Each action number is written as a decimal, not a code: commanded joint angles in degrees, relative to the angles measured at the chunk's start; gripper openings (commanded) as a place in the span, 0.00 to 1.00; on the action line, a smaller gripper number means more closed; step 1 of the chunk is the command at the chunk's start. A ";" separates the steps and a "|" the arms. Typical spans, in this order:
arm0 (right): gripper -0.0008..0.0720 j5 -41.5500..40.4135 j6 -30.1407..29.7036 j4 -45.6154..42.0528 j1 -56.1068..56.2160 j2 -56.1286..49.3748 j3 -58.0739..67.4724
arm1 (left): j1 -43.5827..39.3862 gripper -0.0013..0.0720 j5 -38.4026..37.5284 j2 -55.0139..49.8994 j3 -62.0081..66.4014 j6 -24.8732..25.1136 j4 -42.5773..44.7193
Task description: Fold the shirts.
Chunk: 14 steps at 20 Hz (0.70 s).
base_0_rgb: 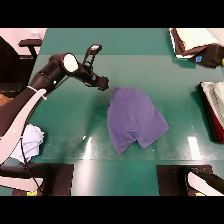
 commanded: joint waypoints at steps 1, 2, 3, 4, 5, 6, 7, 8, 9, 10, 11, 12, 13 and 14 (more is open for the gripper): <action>0.04 -4.39 0.00 0.42 -0.04 4.15 -10.71 | 0.50 0.73 5.62 -4.92 -1.57 0.70 -8.61; 0.04 -5.33 0.00 0.57 -0.04 5.09 -13.05 | 0.46 0.73 6.05 -6.67 -1.57 1.81 -10.97; 0.04 -5.86 0.00 0.52 -0.07 5.88 -14.99 | 0.46 0.73 6.56 -8.28 -1.57 3.30 -13.75; 0.04 -6.21 0.02 0.55 -0.07 6.69 -16.85 | 0.46 0.73 7.15 -9.62 -1.55 4.28 -15.89; 0.04 -7.04 0.00 0.52 -0.07 7.74 -18.93 | 0.46 0.73 7.41 -10.69 -1.40 4.72 -17.46; 0.04 -7.80 0.02 0.50 -0.07 8.55 -20.83 | 0.46 0.73 7.56 -11.50 -1.29 4.63 -17.68; 0.04 -8.55 0.02 0.52 -0.07 9.27 -22.51 | 0.46 0.73 7.63 -12.20 -1.22 4.66 -17.94; 0.04 -9.31 0.02 0.52 -0.07 10.05 -24.44 | 0.46 0.73 7.82 -12.46 -1.22 4.68 -18.14; 0.03 -9.40 0.02 0.44 -0.07 10.49 -25.97 | 0.46 0.73 8.44 -12.48 -1.22 4.68 -17.75; 0.04 -9.25 0.02 0.31 -0.07 10.64 -27.47 | 0.48 0.54 8.83 -12.44 -1.20 4.66 -17.79; 0.04 -9.01 0.02 0.26 -0.07 10.60 -28.89 | 0.59 0.29 8.59 -12.44 -0.79 4.70 -17.27; 0.04 -8.76 0.04 -0.02 -0.07 10.58 -30.58 | 0.90 0.04 7.69 -12.37 -0.13 5.16 -17.27; 0.04 -8.20 0.04 -0.94 -0.13 10.58 -32.15 | 1.38 0.05 6.08 -11.96 0.96 6.40 -16.41; 0.04 -7.52 0.83 -2.03 -0.61 10.60 -34.10 | 2.10 0.05 3.91 -11.17 2.40 6.58 -14.84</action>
